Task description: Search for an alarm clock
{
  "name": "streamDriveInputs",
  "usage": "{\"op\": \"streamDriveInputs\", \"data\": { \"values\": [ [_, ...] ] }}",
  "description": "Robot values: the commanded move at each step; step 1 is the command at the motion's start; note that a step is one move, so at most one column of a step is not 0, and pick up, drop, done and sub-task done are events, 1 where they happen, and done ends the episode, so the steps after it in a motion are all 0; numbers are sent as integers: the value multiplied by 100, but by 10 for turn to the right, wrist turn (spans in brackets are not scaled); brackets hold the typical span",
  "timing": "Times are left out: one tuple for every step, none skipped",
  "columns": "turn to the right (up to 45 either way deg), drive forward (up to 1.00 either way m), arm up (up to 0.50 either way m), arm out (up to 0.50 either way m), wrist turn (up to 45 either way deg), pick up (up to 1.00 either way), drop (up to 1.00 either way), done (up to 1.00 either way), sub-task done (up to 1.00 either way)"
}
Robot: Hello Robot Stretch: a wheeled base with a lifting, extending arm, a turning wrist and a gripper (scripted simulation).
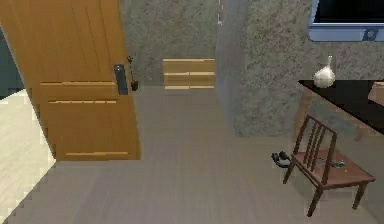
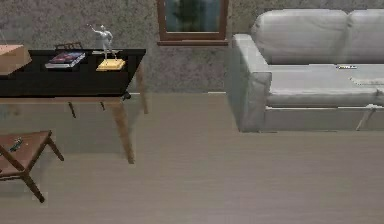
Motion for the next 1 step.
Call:
{"op": "streamDriveInputs", "data": {
  "values": [
    [-420,0,0,0,0,0,0,0,0]
  ]
}}
